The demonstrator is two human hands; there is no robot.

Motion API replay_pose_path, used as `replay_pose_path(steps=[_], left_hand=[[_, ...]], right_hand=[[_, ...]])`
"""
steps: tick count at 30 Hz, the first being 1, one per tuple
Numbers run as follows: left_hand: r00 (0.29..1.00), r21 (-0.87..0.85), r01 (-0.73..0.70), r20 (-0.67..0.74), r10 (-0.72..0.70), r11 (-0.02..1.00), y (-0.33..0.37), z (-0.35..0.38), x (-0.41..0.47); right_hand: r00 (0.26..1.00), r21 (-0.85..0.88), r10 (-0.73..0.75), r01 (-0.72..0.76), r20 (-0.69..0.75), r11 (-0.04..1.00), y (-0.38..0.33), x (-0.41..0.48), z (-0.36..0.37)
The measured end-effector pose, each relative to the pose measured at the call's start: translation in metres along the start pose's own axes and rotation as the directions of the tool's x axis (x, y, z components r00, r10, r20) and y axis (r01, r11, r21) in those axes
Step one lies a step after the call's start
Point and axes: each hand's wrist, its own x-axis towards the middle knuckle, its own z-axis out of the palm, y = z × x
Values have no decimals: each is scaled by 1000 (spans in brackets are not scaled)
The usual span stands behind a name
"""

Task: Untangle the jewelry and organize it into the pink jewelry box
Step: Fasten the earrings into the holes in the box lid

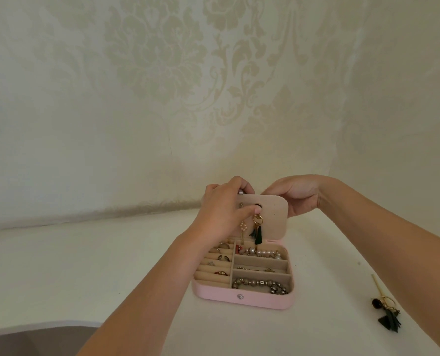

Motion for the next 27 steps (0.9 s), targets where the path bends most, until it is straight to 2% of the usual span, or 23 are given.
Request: replay_pose_path(steps=[3,8,11,13,15,18,22,24,27], left_hand=[[1000,7,-16,1,16,1000,-1,0,2],[1000,-14,-16,12,16,1000,-6,1,6],[1000,14,-12,11,12,1000,-6,2,10],[999,49,-21,31,20,999,-3,1,13],[998,44,-16,55,13,999,-3,-1,16],[997,65,10,77,-15,998,-4,-2,19],[995,100,3,102,-13,995,-3,-2,22],[992,117,4,122,-18,993,-4,-2,24],[991,201,-8,135,-20,979,-4,-2,26]], right_hand=[[1000,-46,8,-7,21,999,-3,0,-1],[1000,27,16,-16,2,999,8,0,3],[990,-15,62,-65,-125,998,6,-10,0],[963,-128,126,-160,-238,979,0,-22,-6],[915,-285,180,-292,-361,913,-3,-37,-13],[830,-472,225,-489,-510,734,4,-60,-18],[736,-507,318,-654,-598,562,22,-88,-12],[706,-488,340,-688,-621,537,30,-102,-7],[687,-431,340,-690,-642,581,45,-123,3]])
